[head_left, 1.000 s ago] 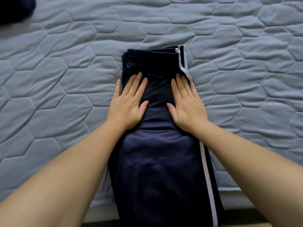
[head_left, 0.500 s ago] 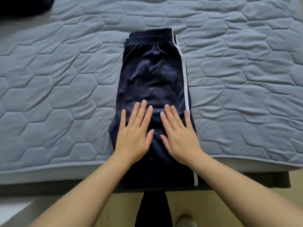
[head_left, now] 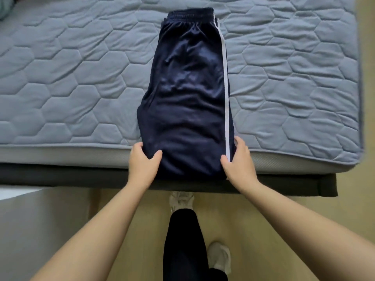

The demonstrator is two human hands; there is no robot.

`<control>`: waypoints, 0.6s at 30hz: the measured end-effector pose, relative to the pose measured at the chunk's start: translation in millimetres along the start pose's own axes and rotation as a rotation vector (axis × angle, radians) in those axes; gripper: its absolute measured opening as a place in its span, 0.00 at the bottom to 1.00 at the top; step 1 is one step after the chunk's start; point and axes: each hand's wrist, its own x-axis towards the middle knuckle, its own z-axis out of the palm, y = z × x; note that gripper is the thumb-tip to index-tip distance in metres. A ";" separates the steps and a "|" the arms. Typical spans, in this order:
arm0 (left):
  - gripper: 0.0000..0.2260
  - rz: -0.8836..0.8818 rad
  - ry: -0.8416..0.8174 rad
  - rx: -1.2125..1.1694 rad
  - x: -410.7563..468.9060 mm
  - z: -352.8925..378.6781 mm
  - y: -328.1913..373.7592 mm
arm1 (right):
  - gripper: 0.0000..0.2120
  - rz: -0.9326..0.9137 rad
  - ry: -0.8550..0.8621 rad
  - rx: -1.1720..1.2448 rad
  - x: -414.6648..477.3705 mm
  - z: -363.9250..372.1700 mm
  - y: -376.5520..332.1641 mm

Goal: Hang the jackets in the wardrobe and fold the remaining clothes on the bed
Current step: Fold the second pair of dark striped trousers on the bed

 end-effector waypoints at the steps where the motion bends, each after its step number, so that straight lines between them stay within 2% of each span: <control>1: 0.19 -0.072 -0.021 -0.055 -2.4 2.6 -1.1 | 0.26 0.081 0.001 0.064 -0.5 0.4 0.6; 4: 0.22 -0.238 -0.093 -0.105 -3.8 9.5 -8.6 | 0.19 0.246 -0.069 0.062 1.2 3.9 8.0; 8: 0.19 -0.300 -0.181 -0.053 -7.6 5.7 -24.4 | 0.10 0.305 -0.148 0.098 3.9 2.1 25.1; 11: 0.18 -0.324 -0.291 -0.003 -25.8 -2.9 -35.6 | 0.07 0.387 -0.259 0.145 -10.6 -6.4 40.3; 13: 0.14 -0.360 -0.356 -0.017 -46.1 -9.3 -41.9 | 0.05 0.399 -0.318 0.148 -29.1 -13.3 48.4; 16: 0.03 -0.390 -0.385 -0.114 -81.7 -23.5 -42.9 | 0.03 0.398 -0.333 0.208 -59.4 -27.7 51.8; 18: 0.04 -0.380 -0.350 -0.145 -100.8 -35.9 -35.8 | 0.01 0.399 -0.337 0.296 -76.1 -40.6 47.8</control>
